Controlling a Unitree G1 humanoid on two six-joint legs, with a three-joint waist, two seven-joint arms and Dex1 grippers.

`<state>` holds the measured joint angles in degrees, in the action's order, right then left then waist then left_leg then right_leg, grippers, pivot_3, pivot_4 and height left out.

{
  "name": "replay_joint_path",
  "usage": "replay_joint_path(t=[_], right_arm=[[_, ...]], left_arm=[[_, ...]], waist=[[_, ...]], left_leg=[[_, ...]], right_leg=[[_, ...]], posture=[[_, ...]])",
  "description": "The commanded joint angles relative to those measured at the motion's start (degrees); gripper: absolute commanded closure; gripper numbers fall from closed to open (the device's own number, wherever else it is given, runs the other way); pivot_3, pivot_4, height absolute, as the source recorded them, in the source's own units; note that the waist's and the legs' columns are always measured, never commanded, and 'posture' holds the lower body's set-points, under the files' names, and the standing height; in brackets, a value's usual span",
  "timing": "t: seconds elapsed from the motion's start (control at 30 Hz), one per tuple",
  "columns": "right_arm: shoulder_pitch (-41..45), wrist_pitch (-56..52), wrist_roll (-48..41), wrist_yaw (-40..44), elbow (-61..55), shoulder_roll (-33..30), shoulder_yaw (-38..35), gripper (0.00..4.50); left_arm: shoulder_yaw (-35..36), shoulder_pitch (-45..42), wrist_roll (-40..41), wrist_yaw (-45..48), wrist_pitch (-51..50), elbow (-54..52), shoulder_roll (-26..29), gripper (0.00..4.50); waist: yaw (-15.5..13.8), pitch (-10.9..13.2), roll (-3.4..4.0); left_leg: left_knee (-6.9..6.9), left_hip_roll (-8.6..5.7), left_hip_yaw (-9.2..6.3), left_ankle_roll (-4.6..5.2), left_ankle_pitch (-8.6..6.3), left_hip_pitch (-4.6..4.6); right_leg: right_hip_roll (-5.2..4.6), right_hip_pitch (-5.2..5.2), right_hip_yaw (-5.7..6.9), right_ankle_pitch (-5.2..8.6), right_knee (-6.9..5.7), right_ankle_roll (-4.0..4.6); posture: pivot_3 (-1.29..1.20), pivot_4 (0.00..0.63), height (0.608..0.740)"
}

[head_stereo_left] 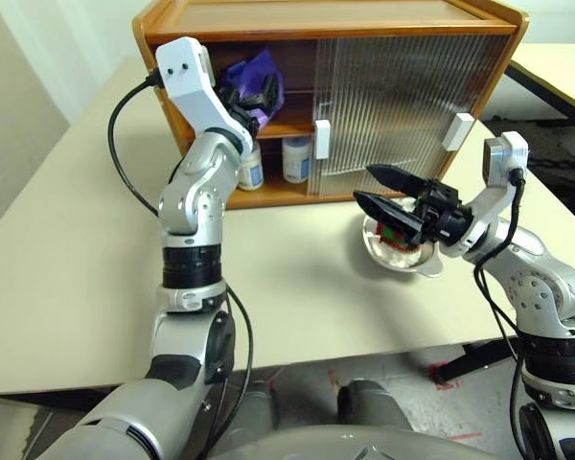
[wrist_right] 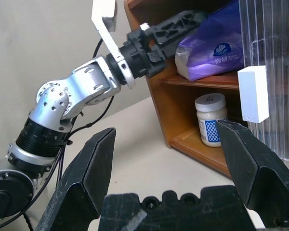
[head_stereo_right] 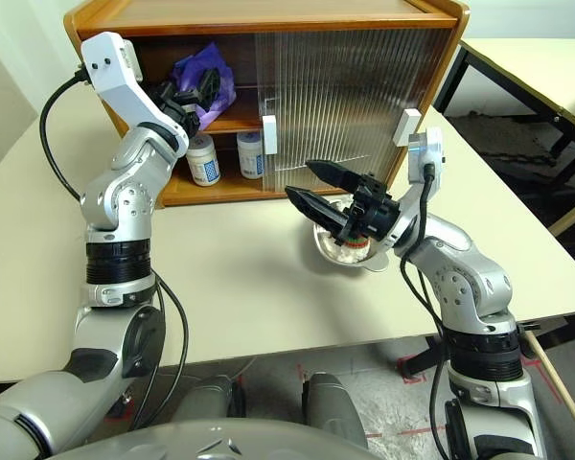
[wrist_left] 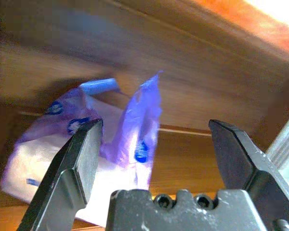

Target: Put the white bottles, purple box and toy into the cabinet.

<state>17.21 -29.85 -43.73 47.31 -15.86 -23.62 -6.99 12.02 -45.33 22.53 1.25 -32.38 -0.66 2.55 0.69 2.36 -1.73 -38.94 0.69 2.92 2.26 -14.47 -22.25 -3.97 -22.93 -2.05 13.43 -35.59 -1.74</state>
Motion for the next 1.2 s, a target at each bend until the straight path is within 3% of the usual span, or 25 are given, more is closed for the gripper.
replay_joint_path(t=[0.03,0.3,0.43,0.53,0.63,0.97,1.2], right_arm=[[0.26,0.47,0.53,0.73,-0.16,-0.65,0.73,0.00],[0.36,0.46,0.80,1.28,0.33,-0.80,1.08,0.00],[0.63,0.44,0.77,1.57,0.80,-1.16,0.94,0.00],[0.70,0.46,0.67,1.49,0.83,-1.25,1.10,0.00],[0.81,0.40,0.65,1.44,0.90,-1.27,1.18,0.00],[0.78,0.35,0.58,1.32,0.83,-1.33,1.13,0.00],[0.54,0.23,0.51,1.01,0.41,-1.39,1.02,0.00]], left_arm=[[0.51,1.89,2.86,2.89,0.56,-3.49,0.32,0.04],[1.57,4.01,7.24,8.29,1.13,-6.79,3.31,0.04],[-1.15,8.94,10.99,21.77,-1.62,-10.18,12.46,0.04],[0.10,10.61,13.55,23.92,-2.64,-10.14,14.98,0.04],[0.56,11.75,13.78,26.09,-2.35,-9.53,17.35,0.59],[-1.50,14.70,4.99,19.03,2.26,-4.42,15.93,4.48],[-3.14,14.67,0.57,15.57,5.54,-0.78,12.45,4.48]], waist=[[-0.01,0.00,0.00],[-0.08,0.00,0.00],[0.54,-0.01,0.02],[0.48,-0.01,0.02],[0.01,0.00,0.00],[-0.16,-0.01,0.00],[-0.16,-0.01,0.00]], left_leg=[[0.00,0.00,0.00,0.00,0.00,0.00],[0.00,-0.01,0.01,0.06,0.04,0.02],[0.01,0.01,0.09,0.13,0.08,0.04],[0.02,0.11,0.10,0.15,0.09,0.01],[0.01,0.13,0.09,0.17,0.10,0.00],[0.01,0.18,0.10,0.16,0.09,0.00],[0.01,0.18,0.11,0.15,0.08,-0.01]], right_leg=[[0.00,0.00,-0.01,0.00,0.00,0.00],[0.01,0.01,-0.01,0.00,-0.01,0.01],[0.08,-0.06,-0.09,0.01,-0.03,0.03],[0.06,-0.15,-0.09,0.06,-0.16,0.12],[0.04,-0.15,-0.09,0.06,-0.17,0.11],[-0.04,-0.14,-0.11,0.03,-0.18,0.07],[-0.04,-0.18,-0.14,0.03,-0.18,0.06]], posture=[[-0.01,0.000,0.740],[0.00,0.000,0.740],[0.01,0.000,0.740],[0.01,0.000,0.740],[0.01,0.000,0.740],[0.01,0.000,0.740],[0.00,0.000,0.740]])
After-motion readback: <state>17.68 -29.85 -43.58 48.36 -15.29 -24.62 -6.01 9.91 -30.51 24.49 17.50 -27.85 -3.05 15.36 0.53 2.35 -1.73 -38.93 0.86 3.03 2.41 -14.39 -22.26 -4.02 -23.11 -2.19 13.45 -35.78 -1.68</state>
